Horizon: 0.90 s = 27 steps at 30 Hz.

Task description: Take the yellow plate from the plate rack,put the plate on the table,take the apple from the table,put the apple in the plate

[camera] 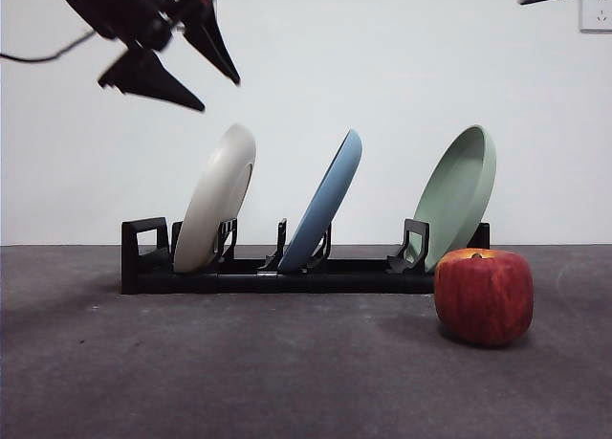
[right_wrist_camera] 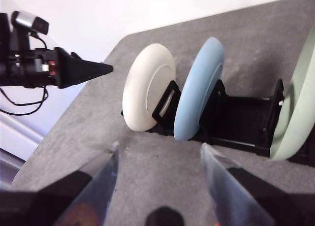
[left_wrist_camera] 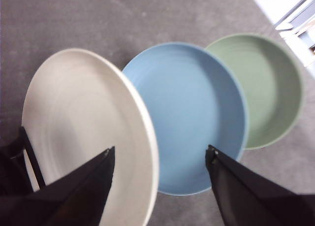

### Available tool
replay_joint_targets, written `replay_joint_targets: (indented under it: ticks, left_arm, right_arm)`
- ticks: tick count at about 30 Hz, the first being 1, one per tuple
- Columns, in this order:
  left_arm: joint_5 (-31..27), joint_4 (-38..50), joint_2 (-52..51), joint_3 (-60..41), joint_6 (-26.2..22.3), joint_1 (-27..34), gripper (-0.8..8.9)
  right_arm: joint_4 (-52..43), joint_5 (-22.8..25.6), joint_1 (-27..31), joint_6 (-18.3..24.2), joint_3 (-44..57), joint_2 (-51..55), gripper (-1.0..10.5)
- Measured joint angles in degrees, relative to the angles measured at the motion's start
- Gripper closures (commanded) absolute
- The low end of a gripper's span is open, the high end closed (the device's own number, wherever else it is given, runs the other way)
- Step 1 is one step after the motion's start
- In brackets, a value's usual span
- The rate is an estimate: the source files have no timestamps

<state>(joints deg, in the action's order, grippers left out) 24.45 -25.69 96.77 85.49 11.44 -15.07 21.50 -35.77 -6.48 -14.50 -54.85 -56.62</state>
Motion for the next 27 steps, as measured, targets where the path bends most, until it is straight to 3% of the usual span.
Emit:
replay_joint_targets:
  ticks: [10,15,27]
  left_arm:
    - [-1.84,1.86,4.50,0.00,-0.31,-1.31,5.13]
    - [-1.84,3.04,4.48,0.00,-0.63,-1.31,8.37]
    - [-0.87,2.86,4.46,0.11,-2.82,-1.70,8.22]
  right_arm:
    - [5.11,0.37,0.00,0.94,0.00,0.00,6.6]
    - [5.57,3.02,0.00,1.53,0.00,0.00,6.6]
    - [5.57,3.21,0.00,1.68,0.00,0.00,6.6]
